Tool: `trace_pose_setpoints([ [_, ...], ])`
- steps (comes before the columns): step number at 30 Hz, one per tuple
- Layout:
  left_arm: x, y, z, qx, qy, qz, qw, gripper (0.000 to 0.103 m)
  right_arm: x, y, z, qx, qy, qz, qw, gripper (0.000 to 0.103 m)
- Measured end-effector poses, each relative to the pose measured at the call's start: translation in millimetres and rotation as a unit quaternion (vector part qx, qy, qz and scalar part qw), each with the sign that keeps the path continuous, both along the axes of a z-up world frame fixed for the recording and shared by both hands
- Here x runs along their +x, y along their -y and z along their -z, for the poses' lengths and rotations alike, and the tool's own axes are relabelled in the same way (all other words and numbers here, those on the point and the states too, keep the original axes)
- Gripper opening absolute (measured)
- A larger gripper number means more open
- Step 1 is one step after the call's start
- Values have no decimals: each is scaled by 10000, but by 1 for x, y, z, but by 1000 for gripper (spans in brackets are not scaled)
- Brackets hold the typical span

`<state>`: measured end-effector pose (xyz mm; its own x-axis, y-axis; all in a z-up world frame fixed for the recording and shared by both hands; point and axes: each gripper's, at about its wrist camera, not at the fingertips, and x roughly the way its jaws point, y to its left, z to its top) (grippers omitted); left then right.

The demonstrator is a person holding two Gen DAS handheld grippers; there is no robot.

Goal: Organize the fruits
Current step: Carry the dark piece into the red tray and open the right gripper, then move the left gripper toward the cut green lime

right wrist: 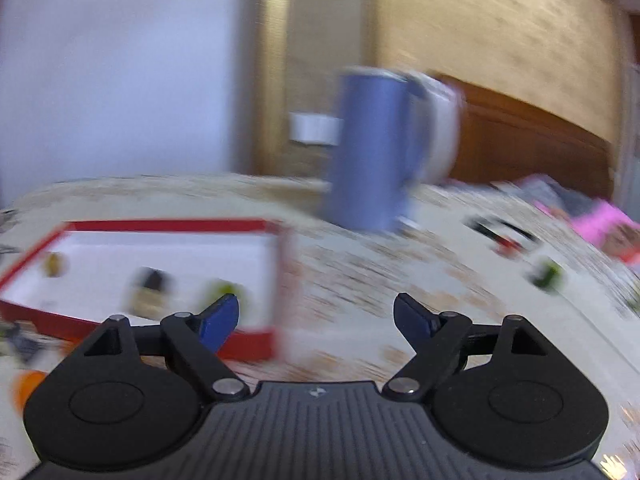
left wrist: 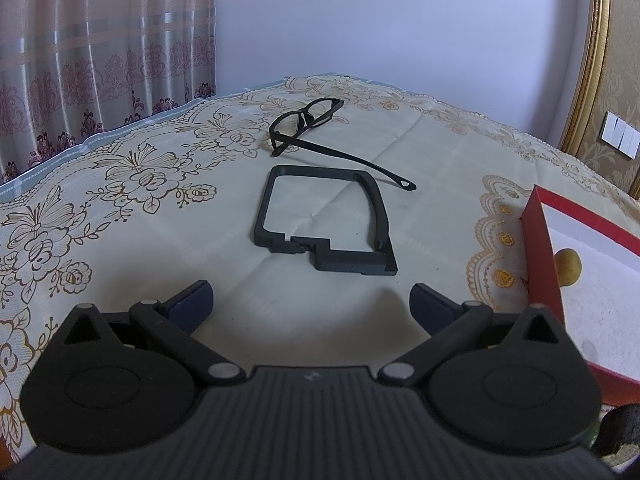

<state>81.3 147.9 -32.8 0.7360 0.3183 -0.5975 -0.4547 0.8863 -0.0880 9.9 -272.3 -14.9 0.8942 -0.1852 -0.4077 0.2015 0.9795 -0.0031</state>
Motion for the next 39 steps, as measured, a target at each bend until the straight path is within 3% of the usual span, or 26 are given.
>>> trace_pose_setpoints([
  [3,0,0,0,-3,4,0,10000,103,6,30,18,61,-416,666,9969,85],
  [9,-4,-2,-1,-117,135,151,9997,103,21,46,32,413,-1003,814,9908,89],
  [16,-39,18,-7,-278,322,1326,9903,103,25,50,37,631,-1028,783,9896,96],
  [24,-54,72,-11,482,369,2082,9762,101,23,50,37,602,-1050,761,9897,98],
  [28,-53,88,-11,907,421,2163,9712,101,24,50,37,602,-1051,760,9897,99],
  [39,-49,77,-11,388,354,2579,9647,101,24,50,37,601,-1049,760,9898,99],
])
